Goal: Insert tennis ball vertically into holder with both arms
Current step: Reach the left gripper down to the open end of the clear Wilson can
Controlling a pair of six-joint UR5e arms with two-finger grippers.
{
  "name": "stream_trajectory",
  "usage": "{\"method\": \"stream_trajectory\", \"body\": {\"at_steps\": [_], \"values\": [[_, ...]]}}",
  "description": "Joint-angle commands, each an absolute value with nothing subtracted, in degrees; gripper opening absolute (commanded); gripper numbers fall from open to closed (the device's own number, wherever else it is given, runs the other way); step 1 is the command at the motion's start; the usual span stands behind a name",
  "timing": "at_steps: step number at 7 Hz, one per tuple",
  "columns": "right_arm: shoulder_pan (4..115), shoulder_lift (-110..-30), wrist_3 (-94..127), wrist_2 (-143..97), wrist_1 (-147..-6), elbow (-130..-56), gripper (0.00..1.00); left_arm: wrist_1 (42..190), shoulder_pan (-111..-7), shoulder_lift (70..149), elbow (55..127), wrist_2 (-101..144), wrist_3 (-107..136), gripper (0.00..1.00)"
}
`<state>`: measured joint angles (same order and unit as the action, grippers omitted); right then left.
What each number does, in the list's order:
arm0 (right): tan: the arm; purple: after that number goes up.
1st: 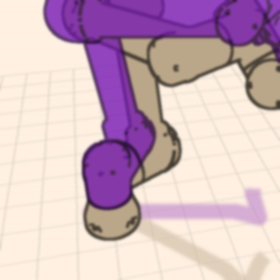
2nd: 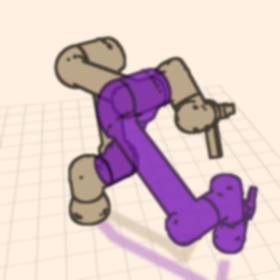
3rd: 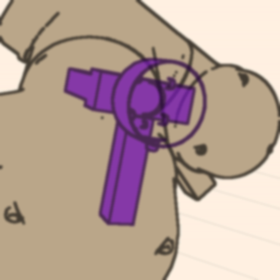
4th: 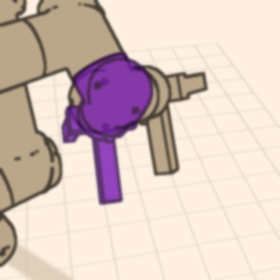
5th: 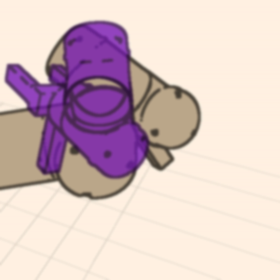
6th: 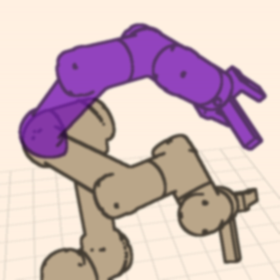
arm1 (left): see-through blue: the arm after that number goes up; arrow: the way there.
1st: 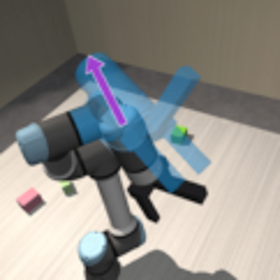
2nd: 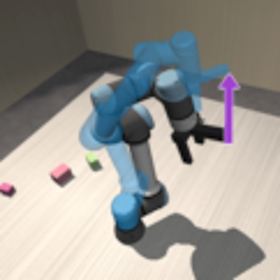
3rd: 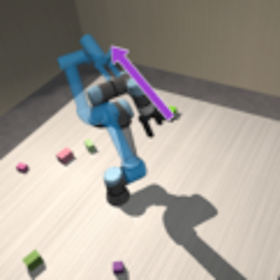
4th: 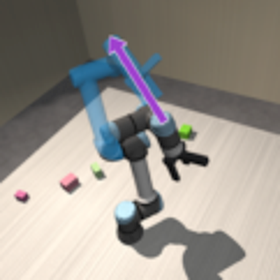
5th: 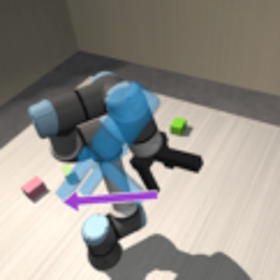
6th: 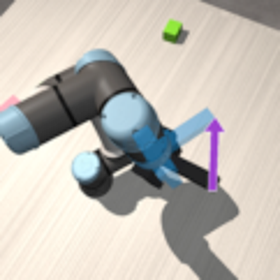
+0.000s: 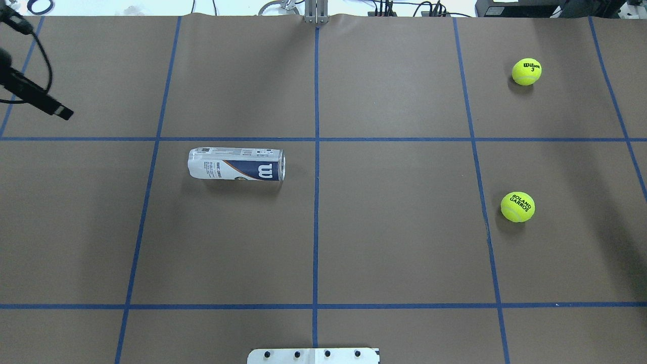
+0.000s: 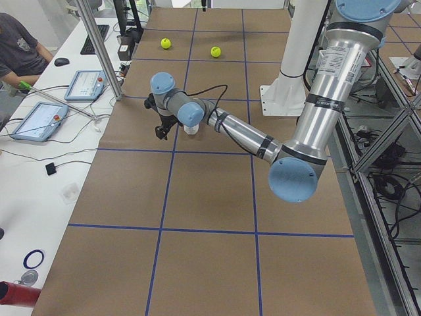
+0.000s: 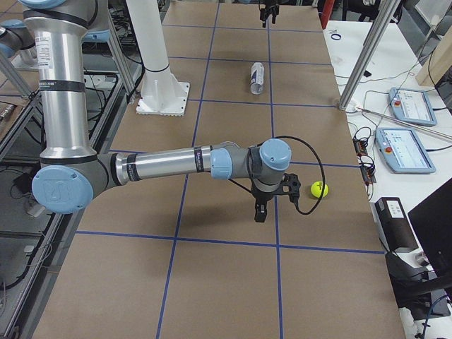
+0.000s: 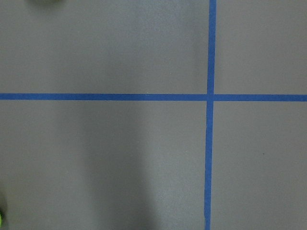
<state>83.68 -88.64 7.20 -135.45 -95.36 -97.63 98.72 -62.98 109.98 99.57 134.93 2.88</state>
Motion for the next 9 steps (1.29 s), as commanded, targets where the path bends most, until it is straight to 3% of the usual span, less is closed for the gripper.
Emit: {"method": "stream_trajectory", "body": {"at_steps": [1, 3, 7, 9], "values": [[83.67, -88.59, 7.21, -135.53, -95.36, -97.82, 1.0, 98.35, -54.26, 119.66, 98.53, 130.61, 9.02, 1.0], [83.67, -88.59, 7.29, -136.14, -95.36, -97.82, 1.0, 97.73, -47.42, 124.43, 97.92, 124.76, 11.35, 0.99], [83.76, -88.59, 7.38, -136.14, -95.45, -98.0, 1.0, 96.24, -42.37, 126.82, 97.03, 120.1, -10.71, 0.99], [83.76, -88.59, 7.38, -136.76, -95.45, -98.0, 1.0, 93.19, -38.42, 131.01, 93.01, 111.47, -22.46, 0.99]]}}
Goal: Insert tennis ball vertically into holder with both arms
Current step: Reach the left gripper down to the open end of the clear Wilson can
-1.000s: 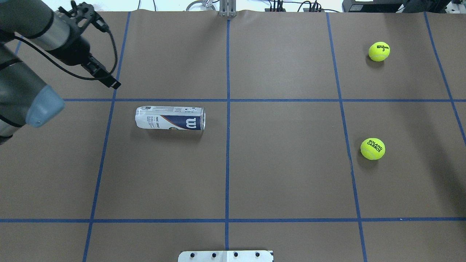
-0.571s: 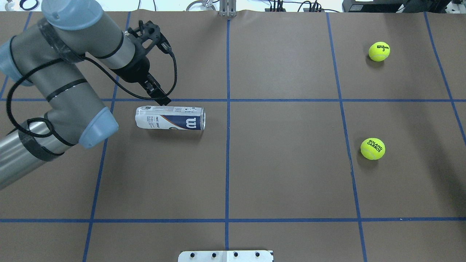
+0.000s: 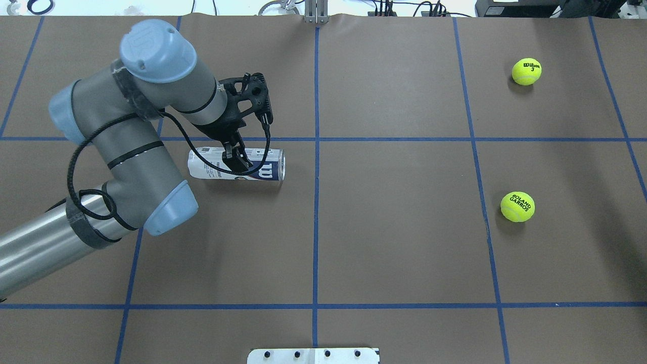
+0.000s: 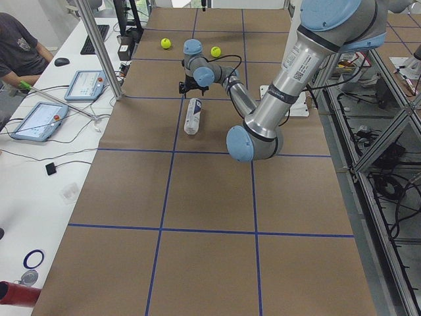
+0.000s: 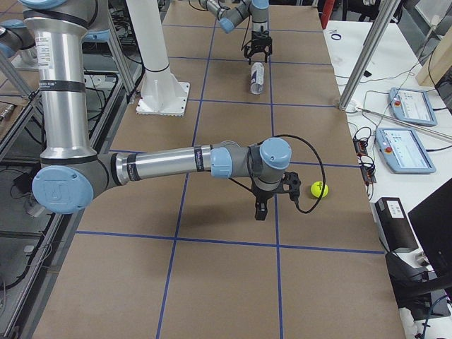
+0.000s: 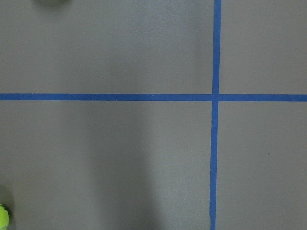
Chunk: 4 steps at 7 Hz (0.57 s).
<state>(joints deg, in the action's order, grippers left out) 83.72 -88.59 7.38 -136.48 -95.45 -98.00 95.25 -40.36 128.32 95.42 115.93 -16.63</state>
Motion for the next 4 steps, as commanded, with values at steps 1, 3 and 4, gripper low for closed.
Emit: {"method": "stream_trajectory", "body": {"at_steps": [1, 3, 4], "values": [[83.76, -88.59, 7.38, -136.76, -95.45, -98.0, 1.0, 92.99, -37.1, 134.0, 90.03, 111.27, -22.93, 0.99], [83.76, -88.16, 7.38, -136.67, -95.45, -98.09, 1.0, 92.99, -35.77, 134.47, 87.28, 109.87, -28.89, 0.97], [83.67, -88.15, 7.38, -136.76, -95.45, -98.43, 1.0, 92.99, -35.34, 135.78, 85.54, 107.17, -28.92, 0.99]]}}
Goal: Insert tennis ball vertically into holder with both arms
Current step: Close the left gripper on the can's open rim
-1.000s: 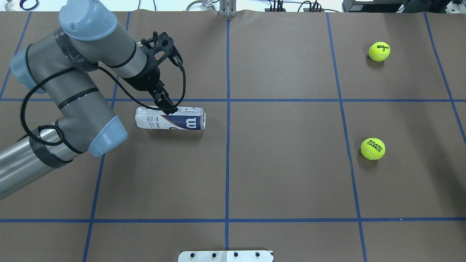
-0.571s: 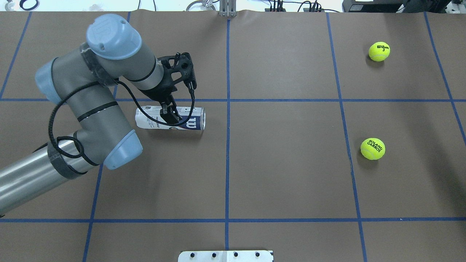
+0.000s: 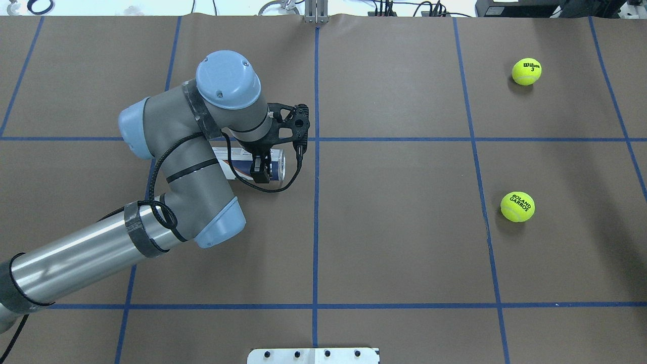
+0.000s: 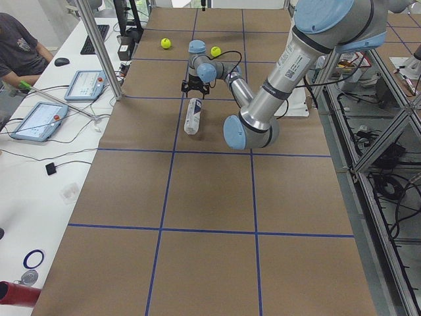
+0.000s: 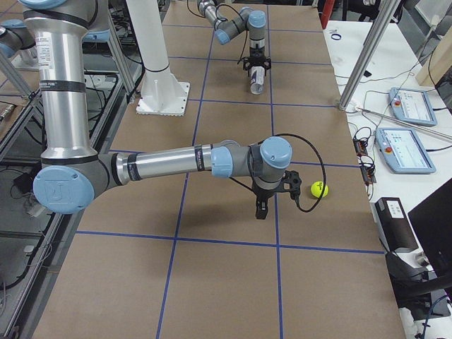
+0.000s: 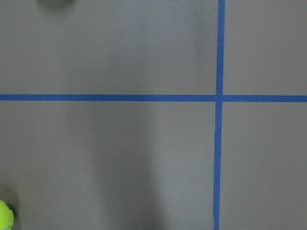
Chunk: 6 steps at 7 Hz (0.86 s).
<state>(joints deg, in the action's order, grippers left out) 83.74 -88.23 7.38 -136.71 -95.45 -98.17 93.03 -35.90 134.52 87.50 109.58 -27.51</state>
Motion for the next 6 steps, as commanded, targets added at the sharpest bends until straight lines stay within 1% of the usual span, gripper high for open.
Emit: {"method": "stream_trajectory", "body": {"at_steps": [1, 5, 6], "values": [[83.67, -88.07, 7.38, -136.76, -95.54, -98.52, 1.0, 93.34, -34.72, 135.88, 85.26, 106.01, -28.65, 0.99], [83.67, -88.07, 7.38, -136.58, -95.45, -98.44, 1.0, 93.69, -32.96, 136.67, 83.59, 104.33, -27.16, 0.99], [83.67, -88.07, 7.38, -136.41, -95.45, -98.44, 1.0, 95.43, -32.61, 137.1, 82.02, 104.33, -26.72, 0.99]]}}
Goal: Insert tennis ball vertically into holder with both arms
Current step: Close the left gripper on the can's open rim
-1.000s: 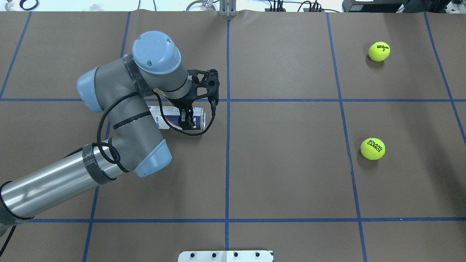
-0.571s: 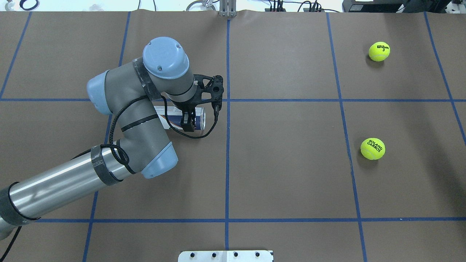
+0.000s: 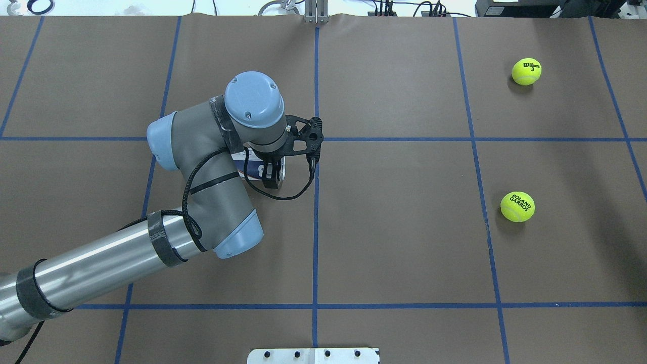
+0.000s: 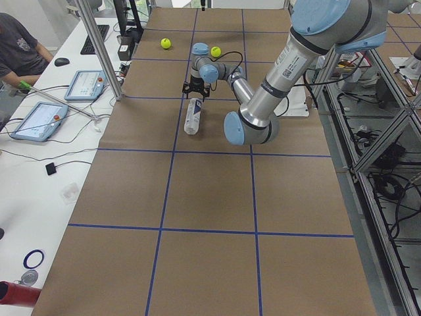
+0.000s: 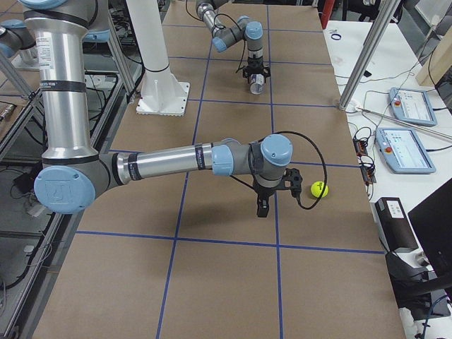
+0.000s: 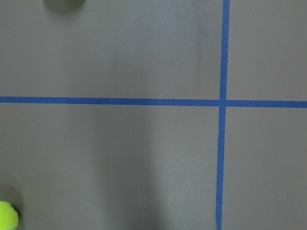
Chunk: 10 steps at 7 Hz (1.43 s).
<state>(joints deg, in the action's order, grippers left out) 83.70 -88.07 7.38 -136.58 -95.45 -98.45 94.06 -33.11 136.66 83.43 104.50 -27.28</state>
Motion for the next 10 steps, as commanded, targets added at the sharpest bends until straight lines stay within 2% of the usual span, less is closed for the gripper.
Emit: {"method": "stream_trajectory", "body": {"at_steps": [1, 10], "values": [[83.76, -88.07, 7.38, -136.32, -95.45, -98.44, 1.0, 97.36, -32.52, 137.63, 79.91, 104.33, -26.72, 0.99], [83.67, -87.89, 7.38, -136.23, -95.45, -98.44, 1.0, 101.76, -32.17, 137.72, 75.51, 103.18, -26.54, 0.99]]}}
